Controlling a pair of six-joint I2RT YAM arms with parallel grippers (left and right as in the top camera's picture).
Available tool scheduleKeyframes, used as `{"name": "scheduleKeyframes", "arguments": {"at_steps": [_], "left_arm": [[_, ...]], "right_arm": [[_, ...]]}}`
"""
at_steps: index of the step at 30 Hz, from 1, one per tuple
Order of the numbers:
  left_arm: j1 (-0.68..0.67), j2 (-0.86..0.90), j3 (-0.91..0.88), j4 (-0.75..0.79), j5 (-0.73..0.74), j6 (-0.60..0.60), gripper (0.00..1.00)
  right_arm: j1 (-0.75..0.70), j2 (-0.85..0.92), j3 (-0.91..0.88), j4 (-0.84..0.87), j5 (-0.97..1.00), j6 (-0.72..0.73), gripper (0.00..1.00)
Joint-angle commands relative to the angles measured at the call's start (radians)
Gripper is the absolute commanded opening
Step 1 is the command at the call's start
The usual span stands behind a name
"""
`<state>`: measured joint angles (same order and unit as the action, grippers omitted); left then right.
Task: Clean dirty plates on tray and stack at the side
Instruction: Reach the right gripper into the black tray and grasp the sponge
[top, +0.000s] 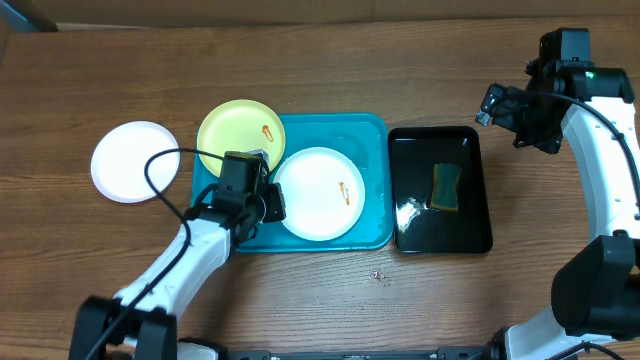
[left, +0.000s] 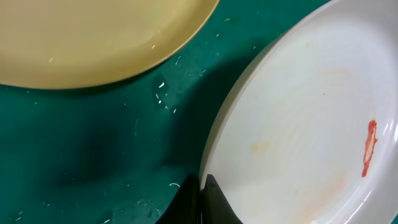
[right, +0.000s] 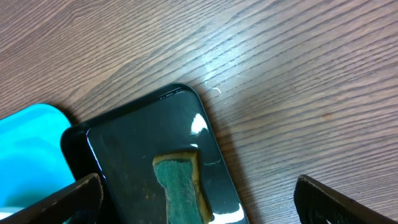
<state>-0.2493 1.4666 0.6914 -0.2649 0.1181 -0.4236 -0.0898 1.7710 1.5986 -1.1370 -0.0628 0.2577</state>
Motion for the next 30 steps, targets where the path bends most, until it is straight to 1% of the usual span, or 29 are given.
{"name": "scheduleKeyframes", "arguments": {"at_steps": [1, 3, 5, 9, 10, 15, 18, 20, 24, 28, 29, 30], "left_arm": [[-0.008, 0.042, -0.004, 0.019, -0.015, -0.026, 0.08], [-0.008, 0.05, -0.004, 0.019, -0.015, -0.019, 0.14], [-0.008, 0.05, -0.004, 0.019, -0.014, 0.002, 0.17], [-0.009, 0.05, -0.004, 0.01, -0.014, 0.019, 0.35], [-0.009, 0.05, -0.004, 0.015, -0.015, 0.02, 0.37], [-0.009, 0.05, -0.004, 0.072, -0.014, 0.027, 0.38], [-0.009, 0.05, -0.004, 0.121, -0.015, 0.072, 0.34], [-0.01, 0.05, -0.004, 0.126, -0.016, 0.119, 0.32], [-0.013, 0.05, -0.004, 0.109, -0.014, 0.117, 0.31], [-0.015, 0.05, -0.004, 0.086, -0.016, 0.117, 0.31], [-0.015, 0.05, -0.004, 0.08, -0.017, 0.117, 0.32], [-0.015, 0.05, -0.003, 0.074, -0.017, 0.117, 0.34]], "right_arm": [[0.002, -0.009, 0.011, 0.006, 0.006, 0.005, 1.0], [0.002, -0.009, 0.011, 0.006, 0.006, 0.005, 1.0], [0.002, -0.009, 0.011, 0.006, 0.006, 0.005, 1.0], [0.002, -0.009, 0.011, 0.006, 0.006, 0.005, 1.0], [0.002, -0.009, 0.011, 0.006, 0.006, 0.005, 1.0], [0.002, -0.009, 0.011, 0.006, 0.006, 0.005, 1.0], [0.002, -0.009, 0.011, 0.006, 0.006, 0.005, 1.0], [0.002, -0.009, 0.011, 0.006, 0.006, 0.005, 1.0], [0.002, -0.009, 0.011, 0.005, -0.004, 0.005, 1.0], [0.002, -0.01, 0.011, -0.03, -0.16, -0.003, 1.0], [0.003, -0.009, 0.011, -0.042, -0.2, -0.028, 1.0], [0.005, -0.009, 0.011, -0.056, -0.229, -0.053, 0.98]]}}
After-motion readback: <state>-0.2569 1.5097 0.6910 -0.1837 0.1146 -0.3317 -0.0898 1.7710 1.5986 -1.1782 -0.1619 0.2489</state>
